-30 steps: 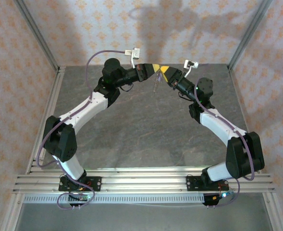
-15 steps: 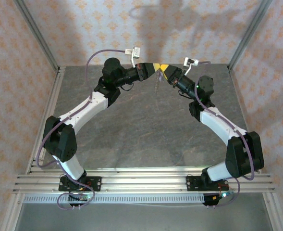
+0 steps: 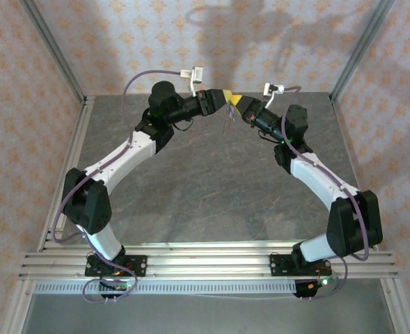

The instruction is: Put the keys on the keyring

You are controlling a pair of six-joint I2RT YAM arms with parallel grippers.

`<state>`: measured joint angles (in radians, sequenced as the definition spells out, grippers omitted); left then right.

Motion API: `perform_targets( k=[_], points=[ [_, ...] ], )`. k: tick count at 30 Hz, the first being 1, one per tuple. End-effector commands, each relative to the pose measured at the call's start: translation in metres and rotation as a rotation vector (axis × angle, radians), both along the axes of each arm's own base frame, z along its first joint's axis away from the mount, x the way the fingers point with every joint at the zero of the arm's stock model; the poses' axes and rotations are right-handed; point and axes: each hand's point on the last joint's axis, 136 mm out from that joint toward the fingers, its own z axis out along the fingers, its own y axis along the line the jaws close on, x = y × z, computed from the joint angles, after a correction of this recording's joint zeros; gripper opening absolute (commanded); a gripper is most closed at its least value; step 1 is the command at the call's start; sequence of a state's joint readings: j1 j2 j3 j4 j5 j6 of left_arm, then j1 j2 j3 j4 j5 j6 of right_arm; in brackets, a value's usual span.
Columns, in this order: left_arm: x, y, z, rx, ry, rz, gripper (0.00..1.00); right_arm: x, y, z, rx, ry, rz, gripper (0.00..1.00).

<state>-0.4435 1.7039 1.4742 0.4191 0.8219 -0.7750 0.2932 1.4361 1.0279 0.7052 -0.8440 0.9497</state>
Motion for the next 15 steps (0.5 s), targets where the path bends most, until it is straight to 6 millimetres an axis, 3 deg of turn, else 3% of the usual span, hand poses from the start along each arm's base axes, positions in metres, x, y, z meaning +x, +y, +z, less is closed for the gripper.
perform_targets(
  k=[1,5,15],
  points=[
    [-0.004,0.026,0.047,-0.014,-0.097,0.053,0.42,0.0,-0.004,0.016,-0.06,-0.067,0.032,0.0],
    [-0.001,0.034,0.051,0.04,-0.102,0.039,0.47,0.007,-0.007,0.013,-0.1,-0.058,0.084,0.0],
    [0.01,0.021,0.028,0.202,-0.05,-0.101,0.5,0.013,-0.002,0.006,-0.216,-0.047,0.19,0.0]
  ],
)
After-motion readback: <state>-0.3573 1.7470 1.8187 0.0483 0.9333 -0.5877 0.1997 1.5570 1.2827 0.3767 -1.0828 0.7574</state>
